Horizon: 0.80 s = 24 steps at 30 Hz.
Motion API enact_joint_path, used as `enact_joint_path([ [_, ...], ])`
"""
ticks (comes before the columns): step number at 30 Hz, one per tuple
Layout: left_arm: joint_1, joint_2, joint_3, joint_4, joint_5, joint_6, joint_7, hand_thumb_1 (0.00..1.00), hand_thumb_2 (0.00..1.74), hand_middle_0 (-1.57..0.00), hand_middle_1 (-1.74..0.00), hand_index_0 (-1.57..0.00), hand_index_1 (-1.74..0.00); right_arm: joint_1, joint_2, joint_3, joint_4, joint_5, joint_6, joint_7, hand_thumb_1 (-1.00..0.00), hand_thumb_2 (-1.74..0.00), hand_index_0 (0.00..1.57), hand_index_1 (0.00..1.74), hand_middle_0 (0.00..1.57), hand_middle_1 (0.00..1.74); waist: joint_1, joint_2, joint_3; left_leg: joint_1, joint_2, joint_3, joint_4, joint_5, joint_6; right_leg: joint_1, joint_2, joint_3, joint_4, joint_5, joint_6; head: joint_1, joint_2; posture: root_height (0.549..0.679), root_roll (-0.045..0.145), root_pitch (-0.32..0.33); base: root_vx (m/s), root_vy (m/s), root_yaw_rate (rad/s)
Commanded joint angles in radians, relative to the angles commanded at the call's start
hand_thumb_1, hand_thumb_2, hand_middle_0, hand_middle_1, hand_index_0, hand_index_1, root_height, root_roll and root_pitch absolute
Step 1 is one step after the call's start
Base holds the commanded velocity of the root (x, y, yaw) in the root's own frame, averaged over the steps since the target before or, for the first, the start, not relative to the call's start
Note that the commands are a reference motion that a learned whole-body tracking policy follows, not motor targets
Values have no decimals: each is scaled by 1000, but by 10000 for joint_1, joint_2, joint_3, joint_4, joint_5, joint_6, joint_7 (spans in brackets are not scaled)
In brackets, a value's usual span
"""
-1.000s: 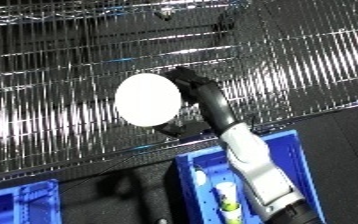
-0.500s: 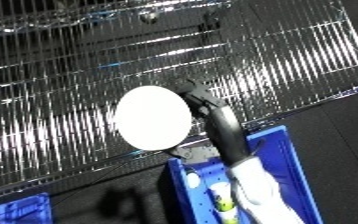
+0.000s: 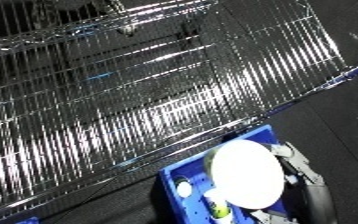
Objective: Pick up the object and place it into the box
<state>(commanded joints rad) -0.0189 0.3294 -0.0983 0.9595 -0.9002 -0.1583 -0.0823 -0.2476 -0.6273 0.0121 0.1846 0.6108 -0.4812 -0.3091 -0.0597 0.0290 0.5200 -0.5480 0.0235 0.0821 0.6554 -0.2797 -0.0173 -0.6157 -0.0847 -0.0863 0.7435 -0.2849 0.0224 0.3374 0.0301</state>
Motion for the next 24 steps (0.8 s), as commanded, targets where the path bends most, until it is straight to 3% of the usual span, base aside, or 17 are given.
enact_joint_path([
  [4,59,50,0,-131,-83,-55,184,0,0,0,0,0,0,471,234,-212,854,738,-108,-65,-1000,-1740,1570,1740,1570,1740,-53,-31,0,38,-20,2,36,-71,41,55,79,30,-23,2,-10,616,-600,636,60,156,-24,-8,-67],
  [8,-92,79,-160,-93,-158,-17,364,0,0,0,0,0,0,560,400,-134,2208,1093,-52,-302,-800,-1392,1256,1392,1256,1392,-11,7,0,148,-91,-75,23,-65,39,219,90,43,-116,46,-26,1250,-2072,638,61,146,-27,-5,-11],
  [12,-297,81,-582,234,-230,-166,351,0,0,0,0,0,0,195,417,100,4018,1818,44,-77,-600,-1044,942,1044,942,1044,99,106,0,343,-207,-247,26,-26,26,474,33,47,-155,56,-67,1738,-2873,640,63,127,1,-16,48],
  [17,-513,151,-938,556,-390,-137,216,0,0,0,0,0,0,-414,332,194,5714,2467,123,513,-350,-609,549,609,549,609,196,302,0,551,-342,-262,-71,-76,72,620,-29,53,-204,90,-69,2299,-3347,641,69,112,6,9,19],
  [24,-696,232,-1038,837,-366,-18,-23,0,0,0,0,0,0,-1037,226,187,7053,2845,267,1219,0,0,0,0,0,0,272,445,0,715,-432,-251,-146,-82,99,728,-19,49,-239,102,-66,2622,-3660,641,72,99,9,5,23],
])
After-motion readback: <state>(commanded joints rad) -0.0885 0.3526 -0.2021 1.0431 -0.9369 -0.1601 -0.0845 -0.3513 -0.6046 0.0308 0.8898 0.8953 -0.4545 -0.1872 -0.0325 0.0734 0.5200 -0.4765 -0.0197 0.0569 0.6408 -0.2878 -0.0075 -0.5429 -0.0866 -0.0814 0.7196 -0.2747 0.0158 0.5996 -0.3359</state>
